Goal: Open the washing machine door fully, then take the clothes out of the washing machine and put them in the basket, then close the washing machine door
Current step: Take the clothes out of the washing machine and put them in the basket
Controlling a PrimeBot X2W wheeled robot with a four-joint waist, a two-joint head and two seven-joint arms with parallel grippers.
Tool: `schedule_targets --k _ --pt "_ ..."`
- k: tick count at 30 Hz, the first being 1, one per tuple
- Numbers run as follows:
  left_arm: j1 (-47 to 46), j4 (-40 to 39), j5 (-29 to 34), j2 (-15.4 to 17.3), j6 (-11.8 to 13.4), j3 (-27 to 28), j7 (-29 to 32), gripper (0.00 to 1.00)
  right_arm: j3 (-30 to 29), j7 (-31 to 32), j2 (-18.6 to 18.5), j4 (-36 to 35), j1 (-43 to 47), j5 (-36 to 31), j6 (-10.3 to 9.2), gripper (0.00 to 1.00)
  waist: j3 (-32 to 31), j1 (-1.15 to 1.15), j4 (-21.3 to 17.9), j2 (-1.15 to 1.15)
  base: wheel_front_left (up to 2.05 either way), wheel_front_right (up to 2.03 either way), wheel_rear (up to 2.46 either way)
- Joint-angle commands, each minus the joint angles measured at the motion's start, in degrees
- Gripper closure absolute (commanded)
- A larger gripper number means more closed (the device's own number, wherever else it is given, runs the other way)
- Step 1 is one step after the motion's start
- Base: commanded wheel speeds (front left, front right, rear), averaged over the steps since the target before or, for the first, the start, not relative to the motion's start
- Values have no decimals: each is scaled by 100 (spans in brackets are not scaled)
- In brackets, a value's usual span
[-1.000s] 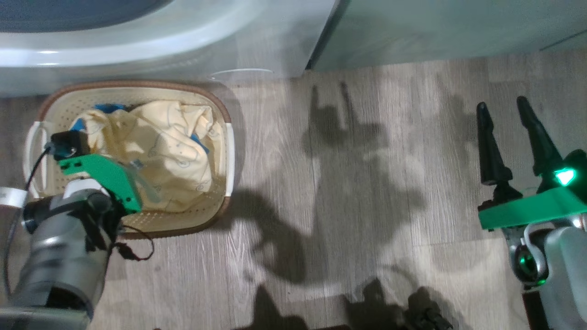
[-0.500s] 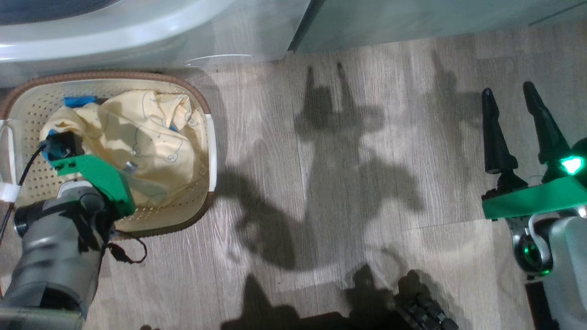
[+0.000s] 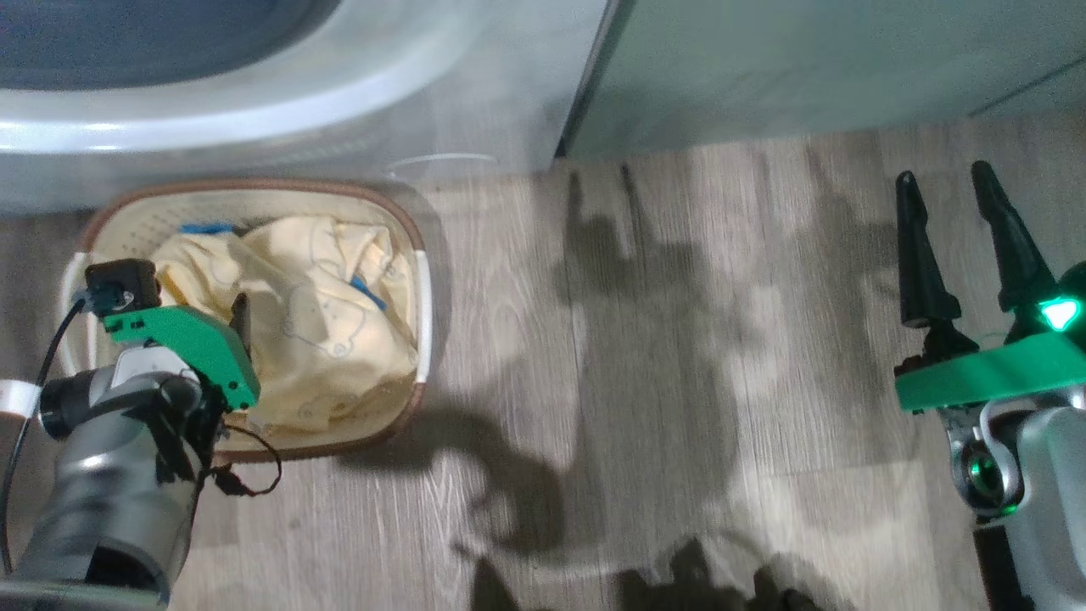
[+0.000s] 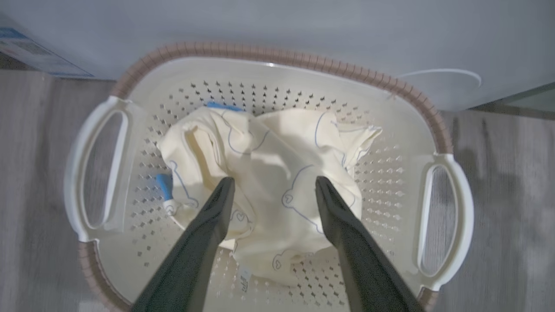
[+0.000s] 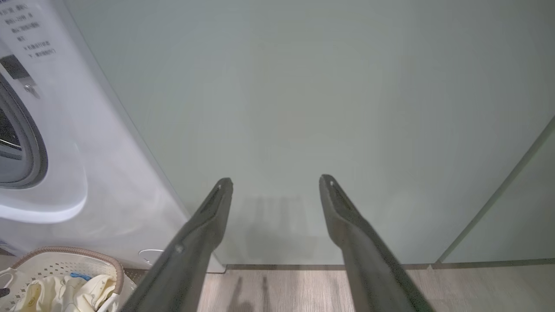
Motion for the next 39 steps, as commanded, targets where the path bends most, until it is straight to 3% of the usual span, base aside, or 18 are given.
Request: schedule_targets --k 1,10,16,24,31,39 --pt "75 -73 -59 215 -30 105 -133 0 64 -37 -14 -136 178 -11 1 0 -214 0 95 0 0 0 0" --pt "170 -863 -128 283 -195 -37 -599 0 -13 -37 -68 -49 545 -19 1 0 -903 0 233 0 0 0 0" --pt "857 -2555 -215 359 -200 217 -605 0 -129 -37 -97 -37 811 -32 1 0 -1320 0 290 0 0 0 0" --pt "2133 -4465 -217 152 -201 741 -606 0 -159 -37 -90 -8 1107 -54 1 0 -1883 0 336 0 0 0 0" --pt "2918 -5067 -143 -58 -202 1088 -607 0 -199 -37 -95 -25 1375 -65 1 0 -2258 0 389 0 0 0 0" --pt "3501 -5287 -98 -86 -202 1101 -607 0 -248 -37 -126 -44 1588 -107 1 0 -2647 0 467 0 0 0 0"
